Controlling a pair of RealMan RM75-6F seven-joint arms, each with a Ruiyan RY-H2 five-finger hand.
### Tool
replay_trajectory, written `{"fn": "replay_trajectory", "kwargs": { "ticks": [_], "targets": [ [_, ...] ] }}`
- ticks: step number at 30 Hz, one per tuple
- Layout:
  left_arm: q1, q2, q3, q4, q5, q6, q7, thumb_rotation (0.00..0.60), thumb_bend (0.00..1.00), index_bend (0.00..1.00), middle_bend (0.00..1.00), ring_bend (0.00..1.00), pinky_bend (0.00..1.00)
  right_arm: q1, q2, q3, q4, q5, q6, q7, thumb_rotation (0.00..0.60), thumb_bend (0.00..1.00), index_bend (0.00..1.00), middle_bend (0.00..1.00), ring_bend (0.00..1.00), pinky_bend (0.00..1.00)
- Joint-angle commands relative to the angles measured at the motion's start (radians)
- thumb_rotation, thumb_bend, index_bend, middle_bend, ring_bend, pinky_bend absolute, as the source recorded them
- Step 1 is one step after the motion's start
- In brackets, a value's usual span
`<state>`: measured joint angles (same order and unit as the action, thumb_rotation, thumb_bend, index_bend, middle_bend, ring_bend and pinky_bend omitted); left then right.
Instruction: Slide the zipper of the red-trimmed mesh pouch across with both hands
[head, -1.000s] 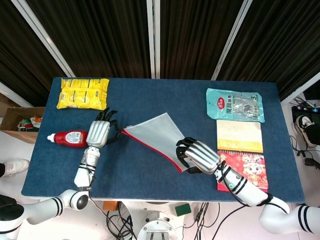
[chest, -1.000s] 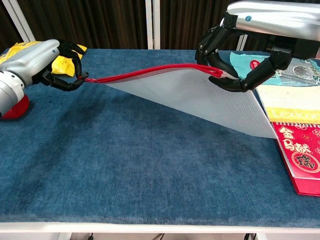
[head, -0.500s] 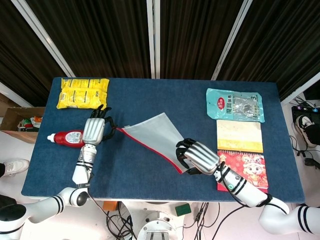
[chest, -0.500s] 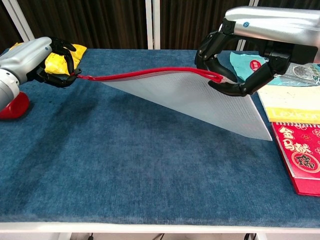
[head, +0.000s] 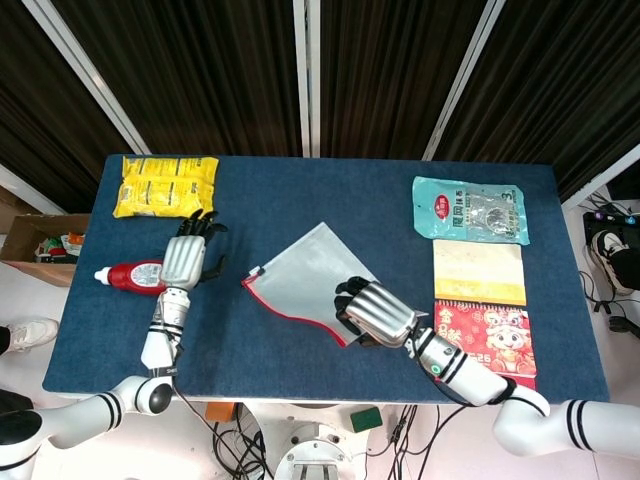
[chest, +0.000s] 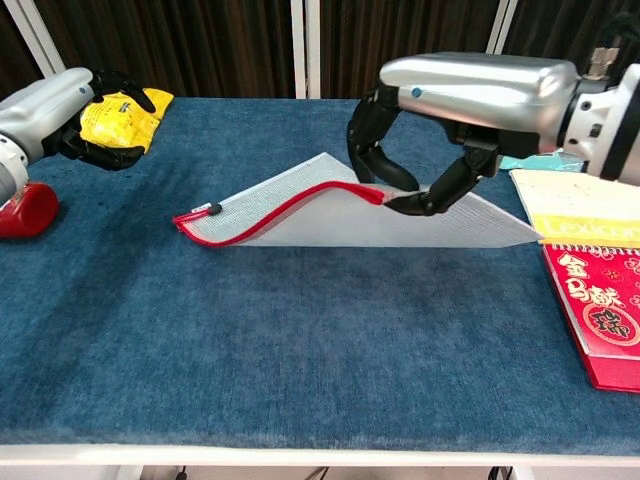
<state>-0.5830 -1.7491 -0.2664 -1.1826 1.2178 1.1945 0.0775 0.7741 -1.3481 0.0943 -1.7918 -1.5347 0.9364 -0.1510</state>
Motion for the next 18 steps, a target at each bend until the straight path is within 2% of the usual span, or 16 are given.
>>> {"fn": "replay_trajectory", "kwargs": {
  "ticks": [1,4,6,7,9,13,18],
  "targets": [
    [0.013,0.046,-0.005,-0.073,0.024,0.039,0.014,0.600,0.34,0.28,0.10,0.02,0.12,0.037,-0.079,0.020,0.043,0.083,-0.062,-0.089,0.600,0.61,0.60,0.42,0.19,0.23],
    [0.028,0.094,0.000,-0.148,0.052,0.072,0.028,0.600,0.32,0.27,0.10,0.02,0.12,0.057,-0.104,0.010,0.043,0.169,-0.123,-0.170,0.600,0.30,0.26,0.26,0.05,0.11],
    [0.039,0.122,0.007,-0.190,0.075,0.097,0.039,0.600,0.31,0.27,0.10,0.02,0.12,0.067,-0.105,-0.003,0.031,0.229,-0.160,-0.214,0.600,0.15,0.08,0.15,0.00,0.04],
    [0.047,0.141,0.012,-0.216,0.089,0.113,0.045,0.600,0.30,0.27,0.10,0.02,0.12,0.074,-0.099,-0.012,0.019,0.277,-0.185,-0.242,0.600,0.09,0.02,0.09,0.00,0.01],
    [0.061,0.168,0.023,-0.250,0.109,0.133,0.053,0.600,0.27,0.27,0.10,0.02,0.12,0.088,-0.082,-0.028,-0.005,0.354,-0.219,-0.281,0.600,0.01,0.00,0.02,0.00,0.00],
    [0.097,0.236,0.050,-0.320,0.136,0.164,0.067,0.600,0.23,0.27,0.10,0.02,0.12,0.108,-0.018,-0.061,-0.078,0.478,-0.242,-0.326,0.600,0.00,0.00,0.00,0.00,0.00],
    [0.148,0.335,0.081,-0.396,0.143,0.183,0.067,0.600,0.22,0.27,0.10,0.02,0.12,0.054,0.093,-0.093,-0.164,0.447,-0.176,-0.279,0.600,0.00,0.00,0.00,0.00,0.00]
  ]
}}
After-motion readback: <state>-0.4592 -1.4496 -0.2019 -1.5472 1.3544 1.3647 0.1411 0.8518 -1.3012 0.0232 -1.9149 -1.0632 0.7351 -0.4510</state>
